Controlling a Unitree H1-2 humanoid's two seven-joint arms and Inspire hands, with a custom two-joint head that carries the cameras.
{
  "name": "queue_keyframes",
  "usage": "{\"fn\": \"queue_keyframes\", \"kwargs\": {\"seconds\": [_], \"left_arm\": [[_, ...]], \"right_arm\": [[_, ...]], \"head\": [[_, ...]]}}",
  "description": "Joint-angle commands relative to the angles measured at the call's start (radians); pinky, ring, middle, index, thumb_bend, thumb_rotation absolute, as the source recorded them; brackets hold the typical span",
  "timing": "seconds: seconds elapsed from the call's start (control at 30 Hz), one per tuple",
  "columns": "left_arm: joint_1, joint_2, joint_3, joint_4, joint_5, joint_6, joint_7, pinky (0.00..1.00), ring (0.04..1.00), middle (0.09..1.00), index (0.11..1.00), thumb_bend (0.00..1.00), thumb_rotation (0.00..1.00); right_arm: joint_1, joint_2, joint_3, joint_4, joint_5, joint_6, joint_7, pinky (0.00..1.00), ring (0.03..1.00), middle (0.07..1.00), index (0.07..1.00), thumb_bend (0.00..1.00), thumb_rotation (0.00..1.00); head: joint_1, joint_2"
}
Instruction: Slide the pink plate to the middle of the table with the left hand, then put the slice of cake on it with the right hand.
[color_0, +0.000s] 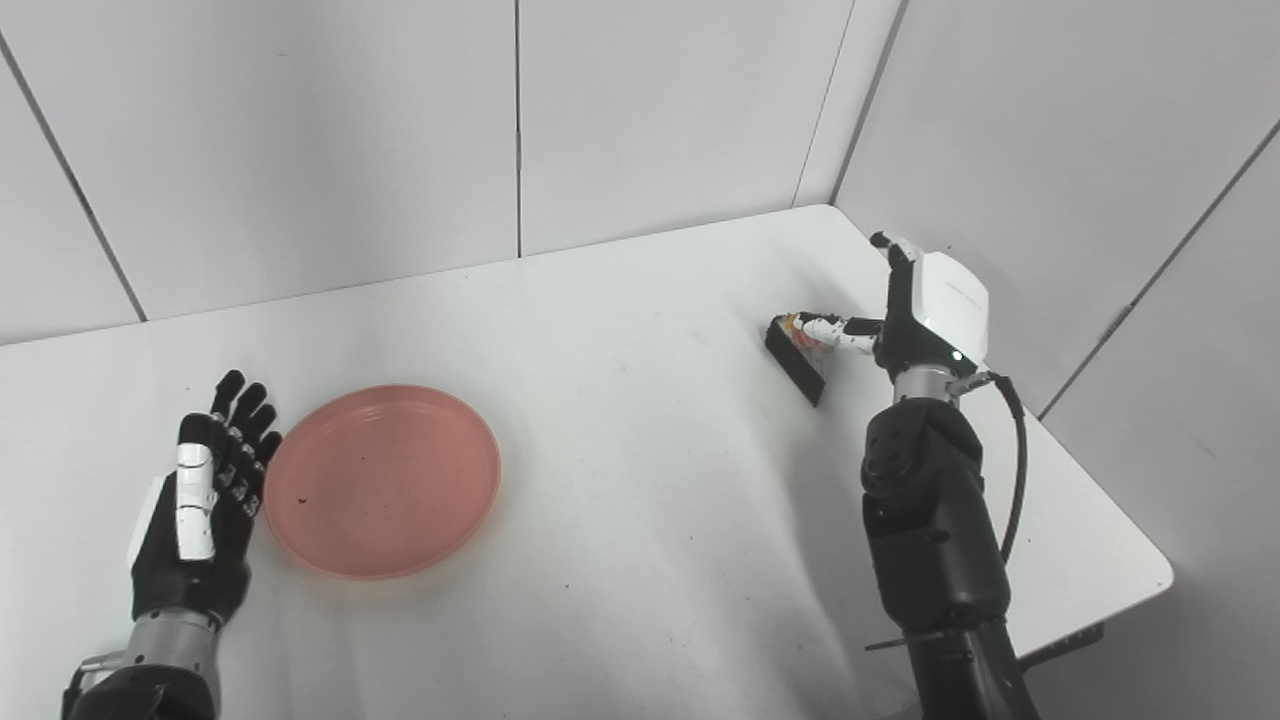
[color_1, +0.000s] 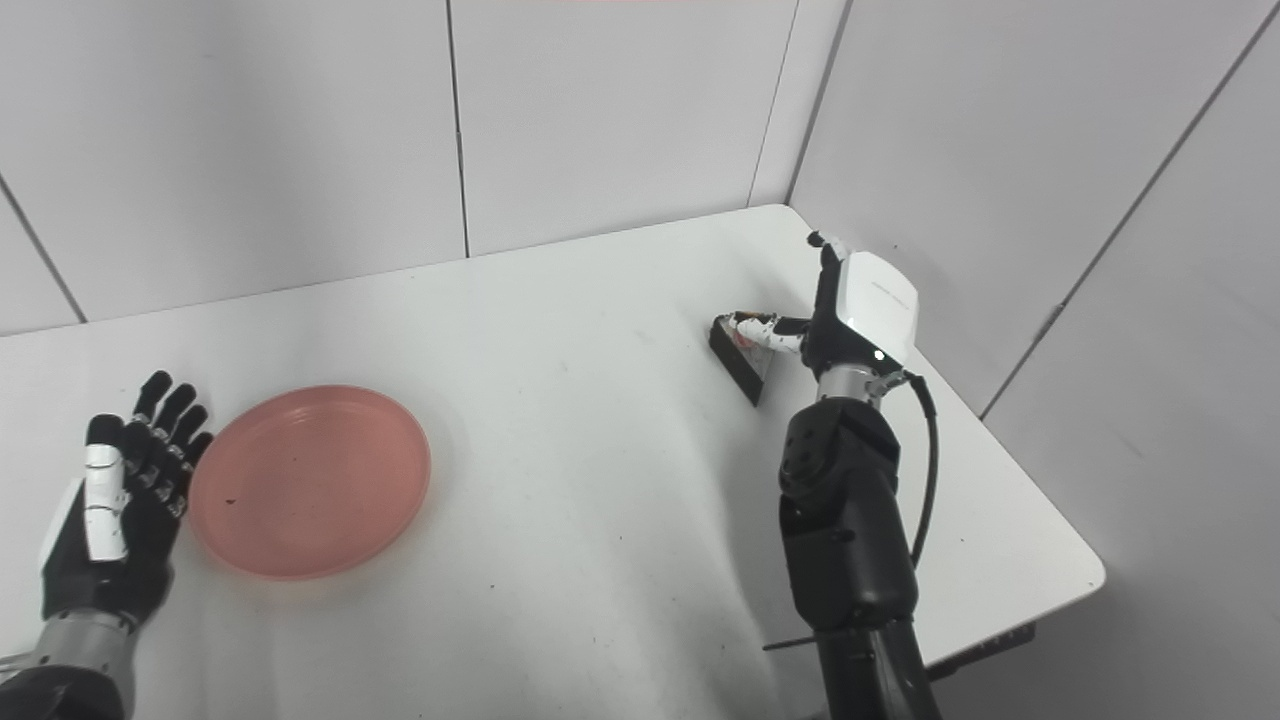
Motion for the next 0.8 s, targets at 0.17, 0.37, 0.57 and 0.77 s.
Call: {"fn": "queue_keyframes", "kwargs": {"seconds": [0.17,0.37,0.57,0.77], "left_arm": [[0.007,-0.013,-0.004,-0.012,-0.007,0.012,-0.006,1.0,0.999,0.982,0.98,0.76,1.0],[0.007,-0.015,-0.009,-0.021,-0.002,0.012,-0.006,1.0,1.0,0.987,0.988,0.76,1.0],[0.009,-0.018,-0.011,-0.029,-0.001,0.014,-0.003,1.0,1.0,0.99,0.991,0.77,1.0],[0.006,-0.014,-0.007,-0.017,-0.003,0.001,-0.007,1.0,1.0,0.995,0.994,0.77,1.0]], "right_arm": [[-0.031,-0.01,-0.01,-0.037,0.03,-0.007,0.048,0.69,0.852,0.882,0.822,0.81,0.34],[-0.018,-0.037,0.027,-0.019,0.112,-0.008,0.069,0.93,0.926,0.939,0.828,0.81,0.32],[-0.016,-0.043,0.038,0.035,0.203,-0.011,0.052,0.69,0.799,0.867,0.816,0.81,0.26],[-0.006,-0.077,0.079,0.099,0.279,-0.035,-0.003,0.53,0.671,0.775,0.765,0.77,0.14]], "head": [[0.004,-0.001],[0.006,-0.002],[0.013,-0.004],[0.012,-0.002]]}}
